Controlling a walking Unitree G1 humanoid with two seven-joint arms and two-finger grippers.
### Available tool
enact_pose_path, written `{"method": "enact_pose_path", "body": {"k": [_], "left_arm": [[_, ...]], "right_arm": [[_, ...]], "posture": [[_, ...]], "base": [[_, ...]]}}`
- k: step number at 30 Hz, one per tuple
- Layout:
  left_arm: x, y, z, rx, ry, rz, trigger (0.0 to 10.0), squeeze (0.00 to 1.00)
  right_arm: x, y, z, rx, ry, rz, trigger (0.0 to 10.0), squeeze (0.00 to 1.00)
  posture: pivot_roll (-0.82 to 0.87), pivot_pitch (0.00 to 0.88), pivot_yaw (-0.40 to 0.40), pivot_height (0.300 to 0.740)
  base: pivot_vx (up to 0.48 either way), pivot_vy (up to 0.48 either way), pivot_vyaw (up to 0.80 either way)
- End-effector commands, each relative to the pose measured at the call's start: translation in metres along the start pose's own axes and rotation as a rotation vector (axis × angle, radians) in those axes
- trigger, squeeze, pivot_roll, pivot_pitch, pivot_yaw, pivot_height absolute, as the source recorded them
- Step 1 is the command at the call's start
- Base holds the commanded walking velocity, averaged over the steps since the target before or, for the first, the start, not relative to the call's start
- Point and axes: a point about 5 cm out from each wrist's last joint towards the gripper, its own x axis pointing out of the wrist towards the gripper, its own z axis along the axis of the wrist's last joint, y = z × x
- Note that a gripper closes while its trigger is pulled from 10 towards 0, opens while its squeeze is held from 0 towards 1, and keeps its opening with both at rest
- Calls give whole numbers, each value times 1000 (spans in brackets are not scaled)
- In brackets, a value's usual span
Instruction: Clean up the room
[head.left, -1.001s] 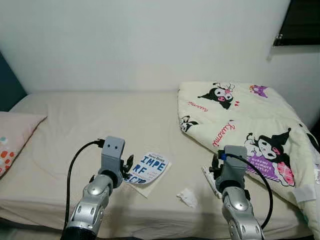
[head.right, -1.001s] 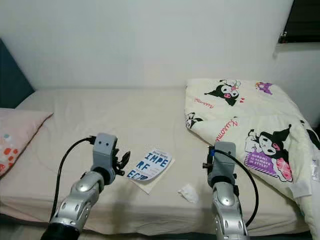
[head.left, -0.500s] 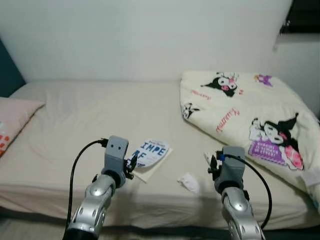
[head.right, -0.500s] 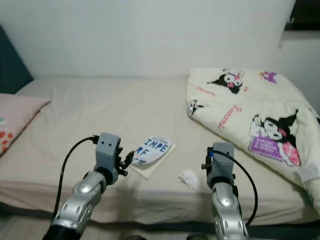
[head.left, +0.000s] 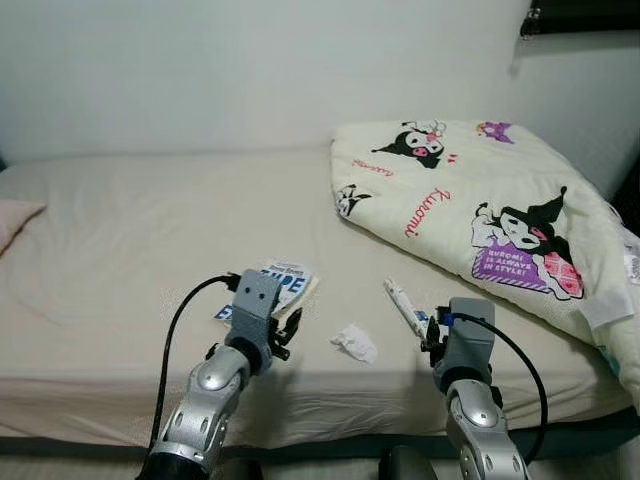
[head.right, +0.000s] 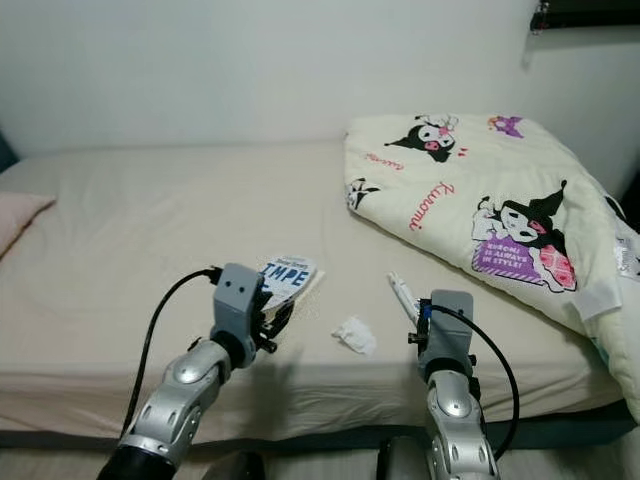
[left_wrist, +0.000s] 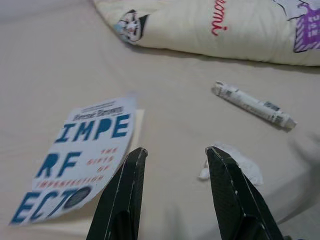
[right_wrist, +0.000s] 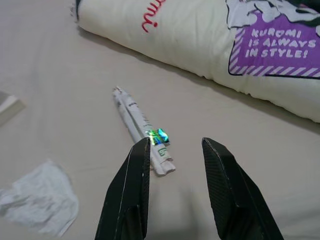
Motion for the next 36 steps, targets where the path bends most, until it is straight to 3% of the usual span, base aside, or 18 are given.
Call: {"method": "enact_pose_path", "body": {"k": [1,6,12,15,16,21,27,32,36], "left_arm": [[0,-1,3,-5,-17,-5,10000,0],[0,1,5,-14,-35,3,10000,0],[-5,11,23,-56,-133,22,10000,0],[-10,13,31,-54,-170,18,10000,0],[-13,14,36,-50,-189,12,10000,0],[-26,13,52,-58,-232,-32,10000,0],[-41,5,60,-78,-236,-116,10000,0],[-56,5,61,-102,-225,-98,10000,0],[-59,6,64,-106,-223,-82,10000,0]], "right_arm": [[-2,1,-3,16,13,-3,10000,0],[0,1,-1,15,13,-2,10000,0],[14,7,7,-13,0,7,10000,0],[23,5,6,23,11,8,10000,0],[28,3,7,47,19,-1,10000,984],[47,-3,12,100,43,-24,10000,1000],[62,-5,18,64,86,-17,10000,1000],[70,-4,25,76,89,-1,10000,1000],[73,-5,25,96,98,0,10000,1000]], "posture": [[-33,54,47,604],[-36,86,47,599],[-27,151,30,585],[-9,184,22,585],[4,210,19,585],[30,254,19,585],[77,311,12,585],[101,334,2,585],[119,340,0,585]], "base": [[0,0,0],[0,0,0],[0,0,0],[0,0,0],[0,0,0],[0,0,0],[0,0,0],[0,0,0],[0,0,0]]}}
